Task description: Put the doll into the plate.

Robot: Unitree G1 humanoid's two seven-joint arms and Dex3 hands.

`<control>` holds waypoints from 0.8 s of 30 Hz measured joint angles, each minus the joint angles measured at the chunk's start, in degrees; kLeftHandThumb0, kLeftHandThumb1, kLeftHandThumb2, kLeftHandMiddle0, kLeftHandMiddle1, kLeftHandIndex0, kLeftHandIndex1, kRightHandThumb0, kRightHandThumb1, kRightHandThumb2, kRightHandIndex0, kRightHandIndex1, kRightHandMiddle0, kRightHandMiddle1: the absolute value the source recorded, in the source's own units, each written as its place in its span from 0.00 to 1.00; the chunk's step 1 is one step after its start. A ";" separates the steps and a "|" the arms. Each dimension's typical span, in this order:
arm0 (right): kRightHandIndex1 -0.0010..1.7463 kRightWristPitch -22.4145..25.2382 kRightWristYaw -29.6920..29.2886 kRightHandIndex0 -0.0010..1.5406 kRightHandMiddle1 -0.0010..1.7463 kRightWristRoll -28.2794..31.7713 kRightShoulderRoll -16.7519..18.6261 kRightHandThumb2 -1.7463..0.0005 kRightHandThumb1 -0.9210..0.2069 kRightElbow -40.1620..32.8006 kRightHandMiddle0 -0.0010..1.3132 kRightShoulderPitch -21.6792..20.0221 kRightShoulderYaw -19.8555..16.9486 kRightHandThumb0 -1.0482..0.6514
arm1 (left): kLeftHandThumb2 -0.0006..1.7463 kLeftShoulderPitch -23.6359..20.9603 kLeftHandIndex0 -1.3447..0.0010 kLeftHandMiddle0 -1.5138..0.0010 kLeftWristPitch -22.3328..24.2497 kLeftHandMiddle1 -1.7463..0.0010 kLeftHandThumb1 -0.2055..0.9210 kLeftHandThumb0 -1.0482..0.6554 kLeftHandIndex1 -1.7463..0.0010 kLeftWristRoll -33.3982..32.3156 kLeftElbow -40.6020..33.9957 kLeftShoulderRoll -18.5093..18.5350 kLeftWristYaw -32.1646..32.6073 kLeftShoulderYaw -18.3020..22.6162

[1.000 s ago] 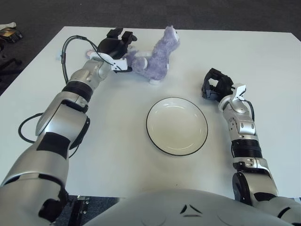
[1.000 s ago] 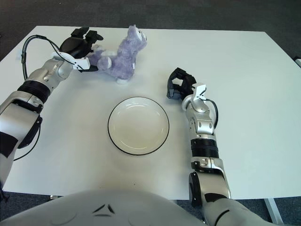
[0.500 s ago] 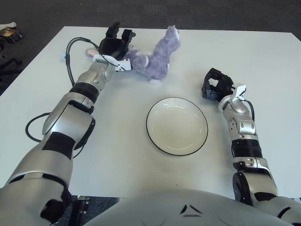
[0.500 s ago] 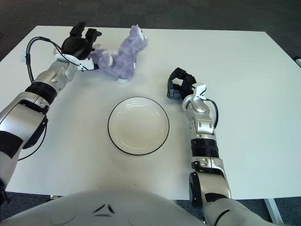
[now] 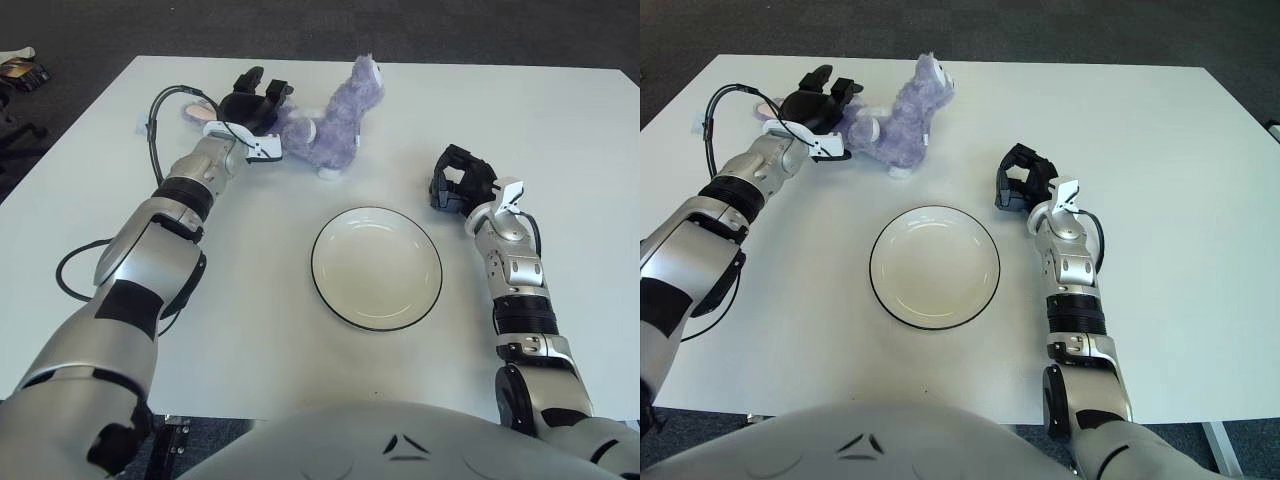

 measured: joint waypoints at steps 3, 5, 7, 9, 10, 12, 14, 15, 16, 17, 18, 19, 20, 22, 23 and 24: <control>1.00 -0.01 0.00 0.86 1.00 0.00 -0.01 0.18 0.61 0.04 0.52 -0.01 0.00 0.31 | 0.58 -0.42 1.00 1.00 -0.19 0.83 0.42 0.19 0.52 -0.56 0.48 -0.17 -2.54 0.10; 1.00 -0.02 0.00 0.86 1.00 0.00 -0.03 0.18 0.61 0.09 0.52 -0.03 0.00 0.31 | 0.57 -0.95 1.00 1.00 -0.16 0.81 0.43 0.19 0.53 -0.69 0.97 -0.36 -3.78 0.11; 1.00 -0.04 0.02 0.86 1.00 0.00 -0.07 0.18 0.61 0.13 0.52 -0.03 -0.01 0.31 | 0.56 -1.83 1.00 1.00 -0.10 0.73 0.45 0.19 0.54 -0.85 2.04 -0.72 -5.20 0.11; 1.00 -0.10 0.05 0.86 1.00 0.00 -0.09 0.18 0.61 0.16 0.52 -0.03 0.00 0.31 | 0.56 -2.61 1.00 1.00 0.02 0.58 0.45 0.20 0.53 -1.17 2.80 -1.04 -6.77 0.12; 1.00 -0.18 0.10 0.86 1.00 0.00 -0.10 0.18 0.61 0.20 0.52 -0.03 0.00 0.31 | 0.56 -3.08 1.00 1.00 0.05 0.53 0.45 0.20 0.53 -1.56 3.30 -1.24 -7.95 0.16; 1.00 -0.36 0.29 0.86 1.00 0.01 -0.14 0.19 0.61 0.32 0.52 -0.03 0.00 0.31 | 0.57 -4.00 1.00 1.00 0.06 0.38 0.43 0.21 0.51 -2.19 4.19 -1.63 -10.28 0.30; 1.00 -0.46 0.53 0.86 1.00 0.01 -0.18 0.19 0.61 0.37 0.52 -0.03 0.01 0.31 | 0.58 -4.55 1.00 1.00 0.09 0.32 0.42 0.22 0.50 -2.81 4.68 -1.84 -12.21 0.47; 1.00 -0.51 0.60 0.86 1.00 0.02 -0.20 0.18 0.61 0.38 0.52 -0.03 0.02 0.31 | 0.60 -4.79 1.00 1.00 0.12 0.31 0.41 0.23 0.49 -2.99 4.87 -1.91 -13.04 0.56; 1.00 -0.56 0.65 0.86 1.00 0.02 -0.21 0.18 0.61 0.40 0.52 -0.03 0.02 0.31 | 0.60 -5.04 1.00 1.00 0.16 0.31 0.40 0.24 0.48 -3.19 5.09 -1.99 -14.01 0.63; 1.00 -0.59 0.69 0.86 1.00 0.04 -0.22 0.18 0.61 0.41 0.52 -0.03 0.02 0.31 | 0.61 -5.27 1.00 1.00 0.22 0.31 0.39 0.24 0.48 -3.51 5.34 -2.08 -14.85 0.72; 1.00 -0.60 0.76 0.86 1.00 0.05 -0.23 0.18 0.61 0.41 0.52 -0.03 0.02 0.31 | 0.62 -5.50 1.00 1.00 0.30 0.31 0.38 0.26 0.48 -3.83 5.54 -2.16 -15.63 0.81; 1.00 -0.60 0.90 0.86 1.00 0.06 -0.24 0.18 0.61 0.41 0.52 -0.02 0.02 0.31 | 0.63 -5.78 1.00 1.00 0.40 0.32 0.38 0.27 0.48 -4.19 5.82 -2.30 -16.54 0.97; 1.00 -0.60 1.06 0.86 1.00 0.07 -0.27 0.18 0.61 0.41 0.52 -0.01 0.00 0.31 | 0.63 -6.09 1.00 0.99 0.50 0.32 0.37 0.27 0.48 -4.50 6.10 -2.43 -17.48 1.13; 1.00 -0.60 1.14 0.86 1.00 0.09 -0.35 0.18 0.61 0.40 0.52 0.02 0.00 0.31 | 0.63 -6.56 1.00 0.98 0.74 0.31 0.38 0.27 0.48 -5.00 6.49 -2.63 -18.79 1.33; 1.00 -0.59 1.15 0.86 1.00 0.09 -0.37 0.18 0.61 0.39 0.52 0.03 0.00 0.31 | 0.63 -6.70 1.00 0.97 0.85 0.31 0.39 0.27 0.48 -5.16 6.58 -2.70 -19.19 1.36; 1.00 -0.58 1.15 0.86 1.00 0.09 -0.40 0.18 0.61 0.37 0.52 0.05 0.00 0.31 | 0.63 -6.81 1.00 0.93 0.93 0.27 0.39 0.27 0.48 -5.25 6.68 -2.77 -19.53 1.40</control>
